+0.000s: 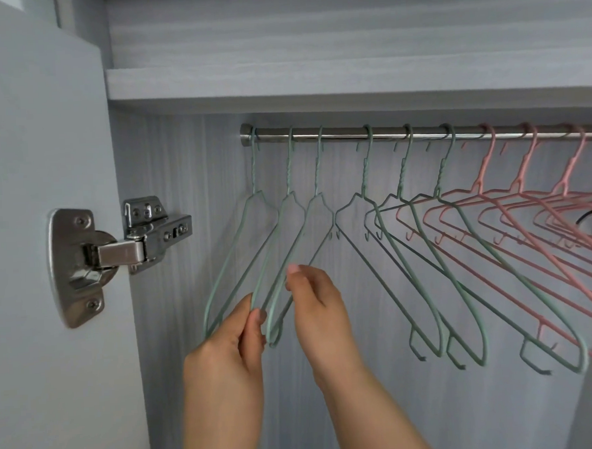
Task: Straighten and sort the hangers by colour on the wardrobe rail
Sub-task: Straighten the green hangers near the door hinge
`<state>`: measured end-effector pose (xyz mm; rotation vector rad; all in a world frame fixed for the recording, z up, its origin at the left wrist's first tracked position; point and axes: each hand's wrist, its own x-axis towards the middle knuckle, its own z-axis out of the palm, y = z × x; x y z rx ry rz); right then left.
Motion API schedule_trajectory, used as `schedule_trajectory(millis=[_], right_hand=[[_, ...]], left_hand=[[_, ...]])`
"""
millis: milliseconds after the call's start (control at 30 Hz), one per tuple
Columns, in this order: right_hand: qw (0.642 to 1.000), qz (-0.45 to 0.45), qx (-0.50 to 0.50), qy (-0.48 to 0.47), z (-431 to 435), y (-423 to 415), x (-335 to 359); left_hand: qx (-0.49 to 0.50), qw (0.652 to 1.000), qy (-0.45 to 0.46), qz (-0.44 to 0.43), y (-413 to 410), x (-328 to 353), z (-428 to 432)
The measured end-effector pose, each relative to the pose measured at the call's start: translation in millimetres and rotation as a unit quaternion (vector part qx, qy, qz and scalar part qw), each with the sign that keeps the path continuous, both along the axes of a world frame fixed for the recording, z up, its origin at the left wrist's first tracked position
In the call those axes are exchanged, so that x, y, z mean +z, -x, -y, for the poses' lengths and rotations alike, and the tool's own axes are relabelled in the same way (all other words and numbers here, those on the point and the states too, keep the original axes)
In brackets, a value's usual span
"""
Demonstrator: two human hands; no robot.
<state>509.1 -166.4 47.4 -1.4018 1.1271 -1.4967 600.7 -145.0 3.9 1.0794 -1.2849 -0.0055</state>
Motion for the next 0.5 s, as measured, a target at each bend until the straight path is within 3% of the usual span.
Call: schedule_trajectory(millis=[167, 500], right_hand=[[0.999, -0.030, 0.024, 0.009, 2.7, -8.5, 6.7], [0.994, -0.049, -0.075, 0.059, 5.3, -4.2, 6.4]], left_hand=[[-0.002, 1.000, 0.000, 0.017, -0.7, -1.6, 1.6], [-0.015, 0.998, 0.022, -0.062, -8.3, 2.3, 0.0]])
